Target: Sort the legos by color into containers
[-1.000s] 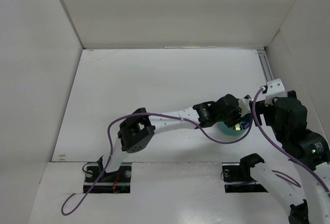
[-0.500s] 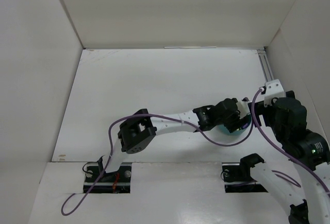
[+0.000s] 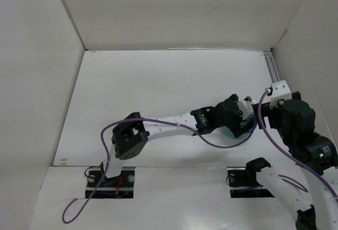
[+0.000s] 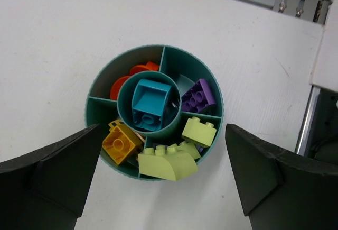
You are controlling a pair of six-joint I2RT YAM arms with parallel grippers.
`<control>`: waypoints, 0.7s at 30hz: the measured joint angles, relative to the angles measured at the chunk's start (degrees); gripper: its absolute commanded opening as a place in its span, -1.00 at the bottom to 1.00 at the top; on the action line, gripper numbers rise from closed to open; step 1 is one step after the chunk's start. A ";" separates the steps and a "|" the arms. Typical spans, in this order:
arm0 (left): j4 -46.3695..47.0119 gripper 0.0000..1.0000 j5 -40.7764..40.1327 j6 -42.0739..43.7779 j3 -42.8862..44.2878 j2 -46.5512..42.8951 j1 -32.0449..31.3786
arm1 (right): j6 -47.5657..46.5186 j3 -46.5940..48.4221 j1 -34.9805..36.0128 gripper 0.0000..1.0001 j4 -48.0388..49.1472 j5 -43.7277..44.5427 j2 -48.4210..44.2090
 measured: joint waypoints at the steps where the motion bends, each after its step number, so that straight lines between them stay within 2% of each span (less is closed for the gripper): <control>1: 0.04 1.00 -0.50 0.02 -0.33 -1.07 -0.07 | 0.09 0.09 0.00 1.00 0.13 0.15 0.02; 6: 0.79 1.00 -2.51 -1.53 -2.75 -7.93 0.33 | 1.75 1.29 0.00 1.00 0.39 1.62 0.66; 9: 1.01 1.00 -2.93 -5.60 -6.08 -14.75 3.17 | 3.28 1.46 0.04 1.00 0.55 3.15 1.75; 14: -2.14 1.00 -8.83 -17.49 -13.88 -26.62 11.23 | 5.73 1.29 0.04 1.00 1.16 4.39 6.10; 18: -9.27 1.00 -15.06 -29.05 -23.17 -37.03 16.15 | 7.87 1.11 0.04 1.00 2.10 5.42 9.25; 21: -15.96 1.00 -16.61 -36.87 -29.38 -44.70 19.78 | 8.68 0.50 0.00 1.00 4.31 7.63 10.69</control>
